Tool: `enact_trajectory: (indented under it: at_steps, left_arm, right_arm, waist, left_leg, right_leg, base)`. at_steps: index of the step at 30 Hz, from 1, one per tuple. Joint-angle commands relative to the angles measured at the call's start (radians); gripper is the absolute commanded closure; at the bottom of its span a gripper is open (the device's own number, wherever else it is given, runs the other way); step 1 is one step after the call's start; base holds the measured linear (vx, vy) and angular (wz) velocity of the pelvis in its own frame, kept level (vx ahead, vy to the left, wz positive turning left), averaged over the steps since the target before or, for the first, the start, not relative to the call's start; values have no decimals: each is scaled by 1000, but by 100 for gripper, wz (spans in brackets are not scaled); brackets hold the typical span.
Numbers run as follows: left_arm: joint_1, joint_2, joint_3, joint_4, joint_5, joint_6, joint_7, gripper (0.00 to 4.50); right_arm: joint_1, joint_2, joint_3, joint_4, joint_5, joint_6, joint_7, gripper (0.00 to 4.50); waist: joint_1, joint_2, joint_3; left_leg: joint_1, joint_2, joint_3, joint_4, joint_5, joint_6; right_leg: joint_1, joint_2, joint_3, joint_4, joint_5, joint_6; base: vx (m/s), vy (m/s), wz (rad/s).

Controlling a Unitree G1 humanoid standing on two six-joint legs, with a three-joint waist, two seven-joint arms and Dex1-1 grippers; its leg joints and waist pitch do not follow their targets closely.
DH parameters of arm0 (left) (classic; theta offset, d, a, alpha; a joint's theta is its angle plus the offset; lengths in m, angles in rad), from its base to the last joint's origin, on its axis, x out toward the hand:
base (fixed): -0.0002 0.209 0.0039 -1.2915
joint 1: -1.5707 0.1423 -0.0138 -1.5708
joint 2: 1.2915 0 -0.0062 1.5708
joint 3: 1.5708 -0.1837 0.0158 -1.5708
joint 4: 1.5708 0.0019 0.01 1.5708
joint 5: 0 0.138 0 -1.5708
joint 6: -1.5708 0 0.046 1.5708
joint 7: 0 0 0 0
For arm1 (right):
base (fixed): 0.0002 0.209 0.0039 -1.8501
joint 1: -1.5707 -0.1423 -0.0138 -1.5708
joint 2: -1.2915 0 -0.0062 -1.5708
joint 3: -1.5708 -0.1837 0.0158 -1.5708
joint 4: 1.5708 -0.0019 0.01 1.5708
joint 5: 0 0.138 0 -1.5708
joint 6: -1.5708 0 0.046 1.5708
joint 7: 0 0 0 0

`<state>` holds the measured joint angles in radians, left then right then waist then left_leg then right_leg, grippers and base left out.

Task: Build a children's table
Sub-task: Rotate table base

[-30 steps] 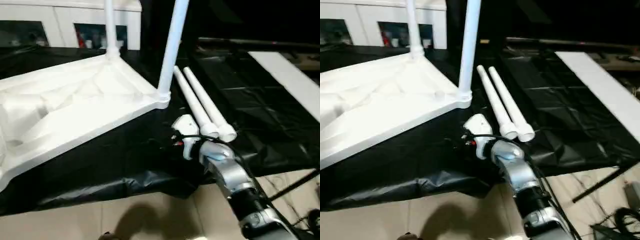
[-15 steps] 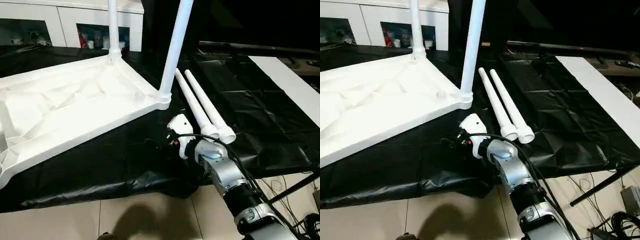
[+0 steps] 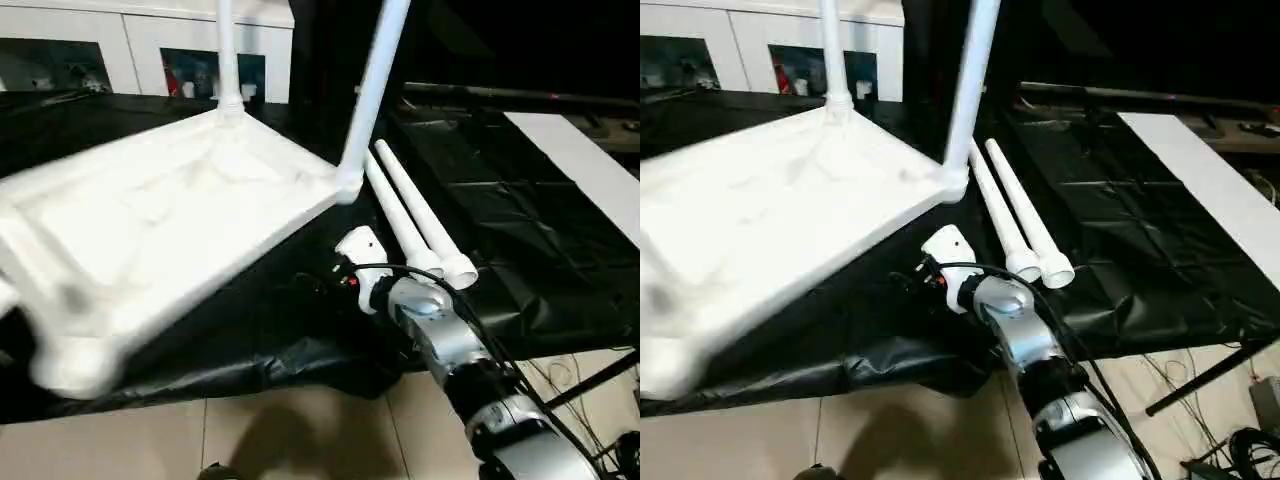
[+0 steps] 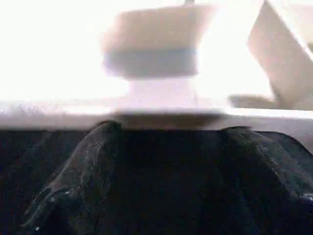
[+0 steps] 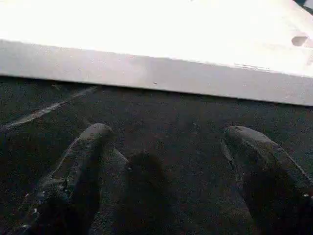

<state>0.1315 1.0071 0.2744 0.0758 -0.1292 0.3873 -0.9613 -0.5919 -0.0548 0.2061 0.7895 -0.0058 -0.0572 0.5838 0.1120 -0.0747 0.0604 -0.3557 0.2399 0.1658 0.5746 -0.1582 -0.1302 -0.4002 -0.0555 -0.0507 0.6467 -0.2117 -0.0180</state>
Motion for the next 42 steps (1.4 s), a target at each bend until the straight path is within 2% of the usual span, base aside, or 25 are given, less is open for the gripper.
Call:
enact_trajectory:
  at_steps: [1,2,7,10,15,17,20,22,23,24,25,28,29,30,31,32,33,35,36,37,38,39,42]
  left_arm:
    - [-8,-6,-13,-92,-47,23,-22,60]
    - [-7,-6,-14,-104,-50,27,-24,60]
    - [-29,-33,-69,-230,-86,48,-40,60]
    - [-47,-45,-108,-255,-84,55,-50,60]
    - [-103,-88,-182,-287,-61,48,-33,60]
    - [-151,-101,-183,-288,-76,44,-23,60]
    - [-191,-35,-189,-275,-102,84,-97,60]
    - [-197,15,-198,-265,-86,72,-136,60]
    - [-203,32,-199,-258,-69,45,-143,60]
    - [-206,40,-199,-253,-60,29,-145,60]
    - [-212,64,-203,-247,-45,9,-162,60]
    - [-213,91,-207,-242,-26,-17,-179,60]
    - [-195,140,-211,-235,3,-63,-214,60]
    - [-176,185,-216,-224,41,-122,-238,60]
    - [-159,222,-221,-213,75,-174,-255,60]
    - [-153,239,-229,-203,88,-199,-273,60]
    - [-155,247,-239,-196,88,-206,-283,60]
    - [-155,247,-239,-196,88,-206,-283,60]
    - [-162,244,-256,-183,93,-221,-282,60]
    - [-162,244,-256,-183,93,-221,-282,60]
    - [-182,240,-308,-139,131,-265,-273,60]
    - [-182,240,-308,-139,131,-265,-273,60]
    - [-216,219,-345,-93,166,-289,-257,60]
  right_arm:
    - [-28,-16,-16,29,-6,-11,-15,65]
    - [-32,-16,-17,35,-6,-12,-16,65]
    - [-65,-10,-18,106,-13,-28,-28,65]
    - [-73,-3,-18,122,-18,-34,-27,65]
    - [-88,17,-13,149,-17,-56,-22,65]
    - [-83,22,-12,137,-6,-67,6,65]
    - [-67,12,-7,107,-2,-73,38,65]
    - [-59,4,-4,92,-2,-79,54,65]
    - [-51,-1,-2,74,9,-78,86,65]
    - [-47,-4,-1,64,16,-77,106,65]
    - [-37,-13,1,33,31,-75,144,65]
    - [-26,-23,2,-2,50,-66,187,65]
    - [-9,-41,7,-67,83,-40,252,65]
    - [11,-68,19,-149,119,2,334,65]
    - [28,-90,30,-218,150,39,403,65]
    - [40,-115,46,-274,165,64,453,65]
    - [45,-129,55,-303,169,77,478,65]
    - [45,-129,55,-303,169,77,478,65]
    - [50,-148,70,-342,173,94,505,65]
    - [50,-148,70,-342,173,94,505,65]
    - [54,-190,105,-432,167,132,557,65]
    - [54,-190,105,-433,167,132,557,65]
    - [55,-209,120,-490,162,158,583,65]
  waist:
    - [-10,45,-51]
    - [-10,41,-51]
    - [-10,40,-53]
    - [-14,37,-57]
    - [-28,41,-62]
    - [-28,43,-66]
    - [-28,40,-66]
    - [-29,38,-62]
    - [-29,43,-61]
    - [-29,41,-61]
    - [-27,47,-61]
    - [-28,46,-60]
    - [-26,51,-58]
    - [-26,51,-60]
    - [-21,55,-54]
    - [-23,55,-53]
    - [-20,57,-53]
    - [-19,56,-53]
    - [-19,61,-53]
    - [-19,59,-54]
    - [-18,73,-55]
    - [-16,64,-54]
    - [-16,62,-57]
  left_leg:
    - [21,-5,3,-76,-412,-33]
    - [21,-5,5,-75,-408,-33]
    - [19,-6,8,-72,-380,-34]
    - [12,-8,8,-71,-344,-36]
    - [8,-10,9,-66,-297,-39]
    - [8,-11,10,-63,-273,-36]
    - [9,-13,11,-61,-264,-33]
    - [9,-13,10,-63,-277,-29]
    - [11,-12,10,-63,-287,-34]
    - [11,-12,11,-63,-293,-32]
    - [10,-12,10,-63,-294,-28]
    - [12,-9,9,-65,-309,-28]
    - [14,-10,8,-66,-327,-25]
    - [14,-9,7,-65,-326,-26]
    - [13,-10,4,-68,-348,-9]
    - [14,-6,5,-70,-356,-4]
    - [18,-4,7,-69,-362,-10]
    - [17,-5,7,-70,-367,-18]
    - [18,-6,5,-70,-374,-25]
    - [18,-6,5,-70,-376,-28]
    - [20,-8,3,-69,-380,-33]
    - [23,-7,5,-68,-381,-28]
    - [18,-9,5,-68,-355,-28]
  right_leg:
    - [22,-59,47,-90,-262,-174]
    - [21,-58,47,-90,-263,-173]
    - [21,-55,47,-87,-243,-170]
    - [30,-53,46,-81,-207,-164]
    - [36,-52,45,-74,-130,-180]
    - [39,-52,45,-70,-91,-188]
    - [40,-50,44,-68,-77,-191]
    - [39,-48,45,-71,-108,-184]
    - [37,-49,46,-72,-124,-183]
    - [38,-48,46,-75,-130,-183]
    - [39,-49,47,-76,-126,-181]
    - [37,-49,47,-74,-130,-184]
    - [37,-47,46,-82,-146,-181]
    - [38,-49,47,-77,-141,-180]
    - [41,-44,45,-86,-161,-163]
    - [38,-43,46,-84,-176,-155]
    - [32,-47,48,-84,-193,-162]
    - [32,-49,48,-84,-206,-173]
    - [30,-48,47,-83,-213,-179]
    - [30,-49,48,-82,-211,-180]
    - [29,-49,48,-81,-207,-185]
    - [29,-45,47,-84,-196,-178]
    - [33,-48,49,-80,-182,-179]
  base:
    - [0,0,0]
    - [0,0,0]
    - [0,0,0]
    - [0,0,0]
    - [0,0,0]
    - [0,0,0]
    - [0,0,0]
    - [0,0,0]
    - [0,0,0]
    - [0,0,0]
    - [0,0,0]
    - [0,0,0]
    - [0,0,0]
    - [0,0,0]
    - [0,0,0]
    - [0,0,0]
    - [0,0,0]
    - [0,0,0]
    - [0,0,0]
    - [0,0,0]
    - [0,0,0]
    - [0,0,0]
    - [0,0,0]
